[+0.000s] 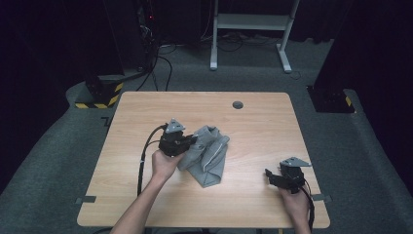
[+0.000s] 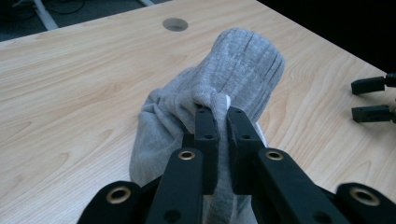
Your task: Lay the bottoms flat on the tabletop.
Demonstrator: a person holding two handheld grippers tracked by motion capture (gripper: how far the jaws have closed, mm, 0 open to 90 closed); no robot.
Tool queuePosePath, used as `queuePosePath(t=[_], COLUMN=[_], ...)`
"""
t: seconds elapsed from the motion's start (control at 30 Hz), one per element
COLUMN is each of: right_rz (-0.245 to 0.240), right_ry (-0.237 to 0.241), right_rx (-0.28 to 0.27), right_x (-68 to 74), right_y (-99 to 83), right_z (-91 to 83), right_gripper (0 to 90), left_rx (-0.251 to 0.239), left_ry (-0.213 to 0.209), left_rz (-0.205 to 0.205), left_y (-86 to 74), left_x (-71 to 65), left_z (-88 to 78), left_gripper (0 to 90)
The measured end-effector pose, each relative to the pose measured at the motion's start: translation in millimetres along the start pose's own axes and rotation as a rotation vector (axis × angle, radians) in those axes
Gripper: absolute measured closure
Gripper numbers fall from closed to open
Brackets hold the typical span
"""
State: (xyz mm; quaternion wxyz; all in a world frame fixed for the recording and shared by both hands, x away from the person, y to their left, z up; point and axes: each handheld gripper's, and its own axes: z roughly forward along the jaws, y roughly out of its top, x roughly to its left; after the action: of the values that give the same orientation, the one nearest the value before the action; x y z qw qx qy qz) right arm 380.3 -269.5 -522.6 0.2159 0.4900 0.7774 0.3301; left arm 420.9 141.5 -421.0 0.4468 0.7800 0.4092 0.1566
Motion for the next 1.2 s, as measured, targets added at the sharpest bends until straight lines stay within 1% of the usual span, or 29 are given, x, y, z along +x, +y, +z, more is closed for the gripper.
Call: queuePosePath(t=[0.1, 0.13, 0.2, 0.27, 0.33, 0.37, 0.43, 0.5, 0.53, 0.57, 0.63, 0.67, 0.83, 0.97, 1.03, 1.2], right_rz=[0.000, 0.000, 0.000, 0.000, 0.000, 0.000, 0.000, 0.000, 0.000, 0.000, 0.001, 0.000, -0.001, -0.001, -0.001, -0.001], right_ry=[0.000, 0.000, 0.000, 0.000, 0.000, 0.000, 0.000, 0.000, 0.000, 0.000, 0.000, 0.000, 0.000, 0.000, 0.000, 0.000], right_rx=[0.000, 0.000, 0.000, 0.000, 0.000, 0.000, 0.000, 0.000, 0.000, 0.000, 0.000, 0.000, 0.000, 0.000, 0.001, 0.001], right_x=[0.0, 0.0, 0.0, 0.0, 0.0, 0.0, 0.0, 0.0, 0.0, 0.0, 0.0, 0.0, -0.1, -0.1, -0.1, -0.1], right_y=[0.0, 0.0, 0.0, 0.0, 0.0, 0.0, 0.0, 0.0, 0.0, 0.0, 0.0, 0.0, 0.0, 0.0, 0.0, 0.0], right_z=[0.0, 0.0, 0.0, 0.0, 0.0, 0.0, 0.0, 0.0, 0.0, 0.0, 0.0, 0.0, 0.0, 0.0, 0.0, 0.0], right_gripper=[31.3, 31.3, 31.2, 31.3, 31.3, 31.3, 31.2, 31.3, 31.3, 31.3, 31.3, 31.3, 31.3, 31.3, 31.3, 31.3], left_rx=[0.003, 0.002, 0.004, 0.001, 0.001, -0.003, -0.006, -0.008, -0.004, -0.005, -0.003, -0.003, 0.004, 0.004, 0.004, 0.007], left_ry=[0.015, 0.017, 0.027, 0.033, 0.044, 0.045, 0.053, 0.059, 0.066, 0.070, 0.076, 0.076, 0.104, 0.117, 0.124, 0.130], left_rz=[-0.005, -0.015, -0.012, -0.025, -0.024, -0.035, -0.034, -0.039, -0.031, -0.041, -0.045, -0.045, -0.042, -0.052, -0.051, -0.050], left_y=[-3.4, -4.0, -4.5, -5.2, -5.7, -6.2, -6.9, -7.8, -8.0, -8.6, -9.3, -9.3, -11.4, -13.0, -13.4, -14.0], left_x=[7.7, 8.8, 11.8, 13.5, 17.1, 17.9, 20.7, 22.4, 23.6, 23.8, 26.0, 26.0, 32.0, 35.5, 36.9, 38.7], left_z=[0.4, 0.4, -0.8, -1.8, -3.0, -3.4, -4.5, -4.7, -4.7, -4.2, -3.4, -3.4, -3.3, -3.4, -2.9, -1.6], left_gripper=[84.4, 84.4, 84.4, 84.4, 84.4, 84.4, 84.4, 84.4, 84.4, 84.4, 84.4, 84.5, 84.4, 84.4, 84.4, 84.4])
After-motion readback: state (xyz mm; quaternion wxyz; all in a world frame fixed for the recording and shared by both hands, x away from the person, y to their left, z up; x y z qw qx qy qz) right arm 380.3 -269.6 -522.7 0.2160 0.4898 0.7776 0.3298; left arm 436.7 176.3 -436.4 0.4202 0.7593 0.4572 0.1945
